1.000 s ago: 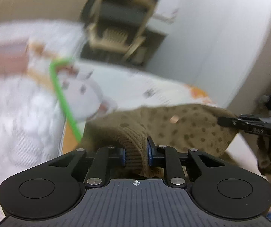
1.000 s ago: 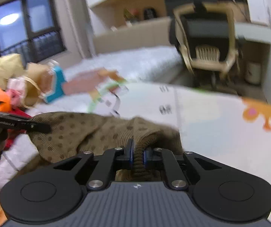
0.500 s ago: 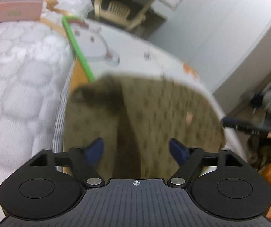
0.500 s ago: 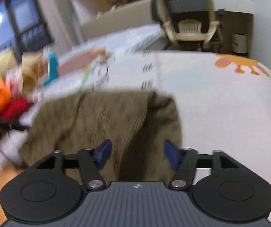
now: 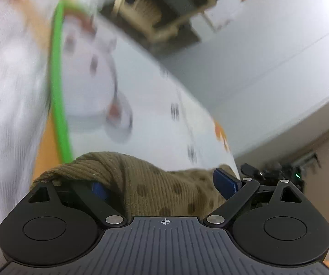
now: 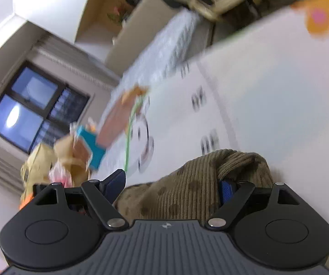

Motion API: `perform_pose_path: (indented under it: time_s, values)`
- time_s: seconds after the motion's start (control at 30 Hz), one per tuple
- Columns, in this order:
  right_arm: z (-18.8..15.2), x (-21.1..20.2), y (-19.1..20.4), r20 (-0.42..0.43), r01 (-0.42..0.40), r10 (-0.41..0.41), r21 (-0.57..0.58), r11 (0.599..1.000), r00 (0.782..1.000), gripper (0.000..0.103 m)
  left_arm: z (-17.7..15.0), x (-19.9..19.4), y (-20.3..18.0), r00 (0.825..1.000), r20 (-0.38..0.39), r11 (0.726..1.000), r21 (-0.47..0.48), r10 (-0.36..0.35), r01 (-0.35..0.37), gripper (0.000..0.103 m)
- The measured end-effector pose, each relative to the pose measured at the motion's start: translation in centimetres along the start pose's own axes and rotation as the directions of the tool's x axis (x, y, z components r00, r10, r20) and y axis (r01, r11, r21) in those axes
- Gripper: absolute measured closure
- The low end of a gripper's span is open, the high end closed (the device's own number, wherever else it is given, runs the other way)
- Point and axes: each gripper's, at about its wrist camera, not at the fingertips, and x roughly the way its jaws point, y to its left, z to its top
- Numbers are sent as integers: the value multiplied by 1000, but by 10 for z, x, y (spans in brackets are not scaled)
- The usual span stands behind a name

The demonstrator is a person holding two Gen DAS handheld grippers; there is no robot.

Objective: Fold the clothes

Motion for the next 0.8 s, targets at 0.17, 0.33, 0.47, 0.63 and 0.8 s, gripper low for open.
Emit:
perform_pose_path:
  time_s: [0.17, 0.33, 0.47, 0.63, 0.8]
  values:
    - [28, 4, 26, 98, 200, -182, -215, 956, 978, 21, 30, -1, -24, 993, 61, 975, 192, 104, -114, 9]
    - [11, -12, 61, 214, 363, -296, -468, 806, 931, 21, 21, -29, -46, 993, 73, 919, 378, 92, -113, 9]
    - [2, 28, 95, 216, 351, -277, -615, 705, 936, 21, 25, -2, -71, 995, 96, 895, 445, -15, -29, 7]
    - [-18, 95, 80, 9, 282, -350, -609, 741, 937, 19, 3, 68, -48, 996, -34, 899, 434, 80, -57, 7]
    - [-35, 69, 89, 47, 283, -325, -618, 733, 945, 19, -19, 52, -54, 988, -10, 895, 425, 155, -136, 6]
